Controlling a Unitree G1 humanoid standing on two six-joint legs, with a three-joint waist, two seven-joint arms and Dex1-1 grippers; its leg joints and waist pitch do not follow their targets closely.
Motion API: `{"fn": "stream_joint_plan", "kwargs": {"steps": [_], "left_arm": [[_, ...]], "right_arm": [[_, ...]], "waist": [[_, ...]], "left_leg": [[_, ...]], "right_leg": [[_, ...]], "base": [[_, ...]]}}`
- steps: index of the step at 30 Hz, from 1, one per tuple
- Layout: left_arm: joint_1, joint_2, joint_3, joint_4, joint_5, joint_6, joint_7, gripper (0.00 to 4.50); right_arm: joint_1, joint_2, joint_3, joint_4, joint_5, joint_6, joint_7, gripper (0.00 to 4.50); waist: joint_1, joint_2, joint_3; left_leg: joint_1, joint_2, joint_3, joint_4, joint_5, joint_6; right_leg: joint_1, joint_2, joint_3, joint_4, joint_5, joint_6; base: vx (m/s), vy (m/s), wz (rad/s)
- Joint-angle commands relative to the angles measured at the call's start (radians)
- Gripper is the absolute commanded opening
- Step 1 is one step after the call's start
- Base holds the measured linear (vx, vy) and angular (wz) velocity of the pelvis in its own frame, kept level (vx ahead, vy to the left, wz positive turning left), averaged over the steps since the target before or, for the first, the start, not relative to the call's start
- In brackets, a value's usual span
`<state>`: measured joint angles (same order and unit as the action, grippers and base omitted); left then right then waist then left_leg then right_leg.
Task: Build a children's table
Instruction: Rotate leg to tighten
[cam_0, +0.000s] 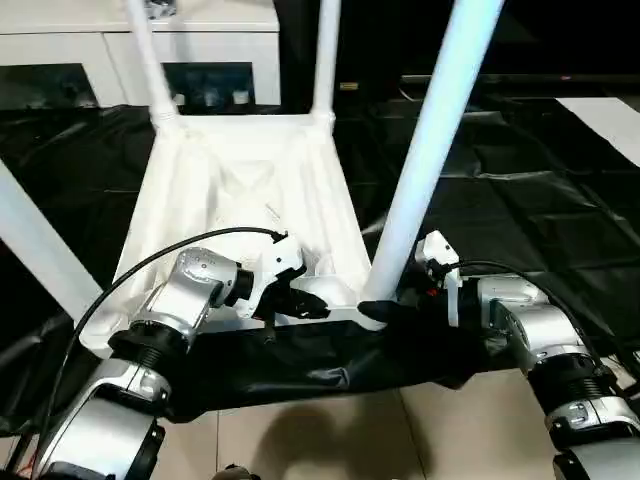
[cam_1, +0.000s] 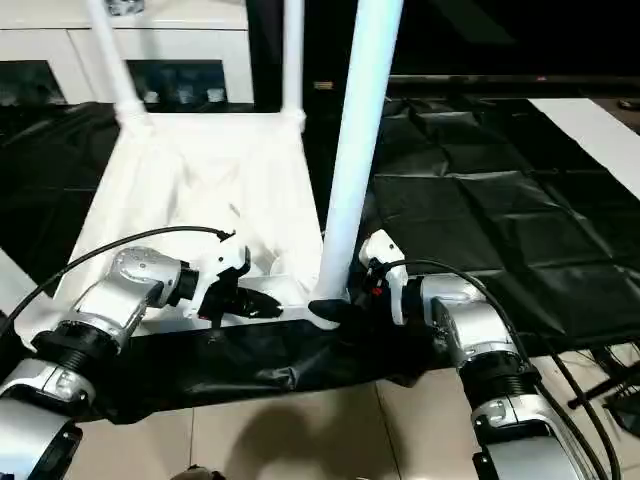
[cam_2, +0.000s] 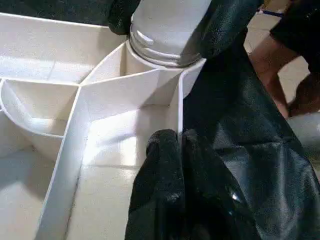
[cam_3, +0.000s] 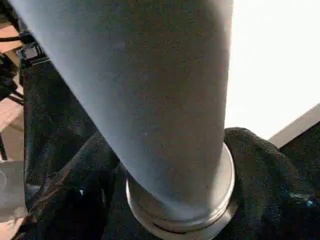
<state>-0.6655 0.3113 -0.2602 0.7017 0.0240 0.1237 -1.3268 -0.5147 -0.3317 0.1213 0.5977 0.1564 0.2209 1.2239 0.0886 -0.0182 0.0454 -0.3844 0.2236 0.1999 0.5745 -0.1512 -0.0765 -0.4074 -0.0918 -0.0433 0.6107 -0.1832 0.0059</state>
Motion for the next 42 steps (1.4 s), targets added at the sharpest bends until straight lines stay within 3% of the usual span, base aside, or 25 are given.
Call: {"fn": "stream_joint_plan", "kwargs": {"steps": [1,7,11,13,15,16,17,18,20,21,22,23,24,26,30,33,35,38,42], "left_arm": [[-0.036,-0.021,-0.009,-0.004,-0.014,-0.021,0.009,0.0],[-0.025,-0.026,0.002,-0.011,-0.014,-0.022,0.038,0.0],[-0.035,-0.059,0.033,-0.006,-0.005,0.009,0.162,0.0],[-0.041,-0.102,0.064,-0.009,-0.008,0.042,0.267,0.0],[-0.041,-0.115,0.07,-0.013,-0.01,0.052,0.29,0.0],[-0.037,-0.136,0.072,-0.024,-0.011,0.067,0.315,0.0],[-0.027,-0.164,0.062,-0.041,-0.003,0.075,0.342,0.0],[-0.023,-0.175,0.057,-0.045,0.002,0.076,0.353,0.0],[-0.015,-0.195,0.047,-0.055,0.009,0.082,0.373,0.0],[-0.013,-0.199,0.045,-0.058,0.011,0.084,0.377,0.0],[-0.005,-0.214,0.035,-0.07,0.017,0.094,0.394,0.0],[-0.005,-0.215,0.033,-0.072,0.018,0.095,0.395,0.0],[-0.003,-0.221,0.03,-0.078,0.019,0.1,0.402,0.0],[0.0,-0.226,0.028,-0.085,0.018,0.107,0.41,0.0],[-0.001,-0.208,0.023,-0.091,0.018,0.107,0.39,0.0],[-0.003,-0.163,0.011,-0.091,0.006,0.079,0.302,0.0],[-0.001,-0.136,0.0,-0.092,-0.002,0.065,0.236,0.0],[-0.001,-0.105,-0.005,-0.091,-0.013,0.043,0.166,0.0],[-0.002,-0.068,-0.013,-0.088,-0.029,0.011,0.069,0.0]], "right_arm": [[0.022,0.028,0.074,-0.018,0.011,0.02,0.071,2.99],[0.04,0.038,0.057,-0.037,0.019,0.031,0.041,2.66],[0.039,0.099,0.006,-0.005,0.006,0.011,-0.125,2.63],[0.005,0.153,-0.04,0.087,-0.027,-0.018,-0.327,2.61],[-0.008,0.168,-0.055,0.119,-0.033,-0.025,-0.387,2.61],[-0.032,0.192,-0.082,0.17,-0.034,-0.031,-0.476,2.61],[-0.071,0.229,-0.123,0.244,-0.022,-0.037,-0.597,2.61],[-0.086,0.245,-0.14,0.268,-0.013,-0.037,-0.635,2.6],[-0.11,0.275,-0.158,0.295,0.0,-0.041,-0.68,2.6],[-0.114,0.28,-0.16,0.298,0.001,-0.043,-0.685,2.6],[-0.123,0.302,-0.152,0.299,-0.009,-0.062,-0.691,2.6],[-0.123,0.305,-0.151,0.298,-0.011,-0.064,-0.691,2.6],[-0.124,0.318,-0.146,0.292,-0.011,-0.073,-0.672,2.95],[-0.126,0.331,-0.147,0.292,-0.004,-0.08,-0.653,3.29],[-0.121,0.323,-0.124,0.278,-0.003,-0.094,-0.57,3.7],[-0.087,0.255,-0.075,0.218,-0.013,-0.098,-0.434,3.7],[-0.069,0.215,-0.06,0.185,-0.005,-0.091,-0.358,3.7],[-0.053,0.167,-0.045,0.152,-0.003,-0.089,-0.278,3.7],[-0.031,0.1,-0.017,0.095,0.011,-0.055,-0.153,3.7]], "waist": [[-0.003,-0.001,-0.064],[-0.005,0.0,-0.065],[-0.008,-0.001,-0.061],[-0.024,-0.003,-0.058],[-0.029,-0.003,-0.057],[-0.044,-0.005,-0.058],[-0.054,-0.015,-0.059],[-0.058,-0.009,-0.058],[-0.066,-0.008,-0.057],[-0.068,-0.008,-0.058],[-0.065,0.004,-0.058],[-0.068,0.0,-0.058],[-0.069,-0.002,-0.059],[-0.069,-0.002,-0.062],[-0.066,-0.003,-0.062],[-0.061,-0.001,-0.063],[-0.056,-0.007,-0.067],[-0.049,-0.004,-0.07],[-0.026,-0.003,-0.065]], "left_leg": [[0.025,0.009,-0.001,-0.058,-0.241,0.033],[0.025,0.009,0.0,-0.058,-0.248,0.028],[0.027,0.009,-0.001,-0.061,-0.271,0.019],[0.029,0.006,-0.006,-0.065,-0.321,-0.012],[0.028,0.005,-0.007,-0.066,-0.329,-0.018],[0.023,0.003,-0.012,-0.068,-0.337,-0.023],[0.019,0.002,-0.011,-0.068,-0.333,-0.021],[0.02,0.002,-0.012,-0.067,-0.336,-0.021],[0.016,-0.001,-0.014,-0.068,-0.343,-0.015],[0.021,0.0,-0.012,-0.066,-0.351,-0.01],[0.023,0.0,-0.012,-0.066,-0.346,-0.003],[0.02,0.001,-0.011,-0.066,-0.345,-0.002],[0.019,0.001,-0.011,-0.067,-0.343,-0.002],[0.019,0.001,-0.009,-0.066,-0.327,0.005],[0.02,0.002,-0.007,-0.064,-0.315,0.019],[0.02,0.003,-0.005,-0.062,-0.299,0.031],[0.018,0.003,-0.004,-0.059,-0.265,0.044],[0.019,0.004,-0.001,-0.054,-0.213,0.071],[0.022,0.009,0.003,-0.056,-0.216,0.072]], "right_leg": [[0.042,-0.034,0.025,-0.07,-0.176,-0.227],[0.043,-0.033,0.025,-0.069,-0.155,-0.235],[0.038,-0.034,0.026,-0.074,-0.202,-0.225],[0.032,-0.038,0.025,-0.086,-0.322,-0.195],[0.032,-0.038,0.025,-0.087,-0.342,-0.19],[0.035,-0.037,0.024,-0.089,-0.374,-0.171],[0.035,-0.038,0.023,-0.091,-0.375,-0.168],[0.032,-0.037,0.024,-0.089,-0.375,-0.171],[0.035,-0.035,0.021,-0.095,-0.394,-0.16],[0.03,-0.036,0.023,-0.096,-0.391,-0.16],[0.031,-0.035,0.023,-0.096,-0.369,-0.166],[0.031,-0.032,0.024,-0.097,-0.354,-0.167],[0.033,-0.032,0.023,-0.094,-0.341,-0.17],[0.035,-0.029,0.024,-0.088,-0.279,-0.19],[0.037,-0.03,0.024,-0.086,-0.255,-0.205],[0.038,-0.03,0.025,-0.084,-0.221,-0.21],[0.042,-0.03,0.026,-0.078,-0.173,-0.22],[0.046,-0.028,0.025,-0.066,-0.074,-0.252],[0.046,-0.028,0.022,-0.066,-0.089,-0.258]], "base": [[0.0,0.0,0.0],[0.0,0.0,0.0],[0.0,0.0,0.0],[0.0,0.0,0.0],[0.0,0.0,0.0],[0.0,0.0,0.0],[0.0,0.0,0.0],[0.0,0.0,0.0],[0.0,0.0,0.0],[0.0,0.0,0.0],[0.0,0.0,0.0],[0.0,0.0,0.0],[0.0,0.0,0.0],[0.0,0.0,0.0],[0.0,0.0,0.0],[0.0,0.0,0.0],[0.0,0.0,0.0],[0.0,0.0,0.0],[0.0,0.0,0.0]]}}
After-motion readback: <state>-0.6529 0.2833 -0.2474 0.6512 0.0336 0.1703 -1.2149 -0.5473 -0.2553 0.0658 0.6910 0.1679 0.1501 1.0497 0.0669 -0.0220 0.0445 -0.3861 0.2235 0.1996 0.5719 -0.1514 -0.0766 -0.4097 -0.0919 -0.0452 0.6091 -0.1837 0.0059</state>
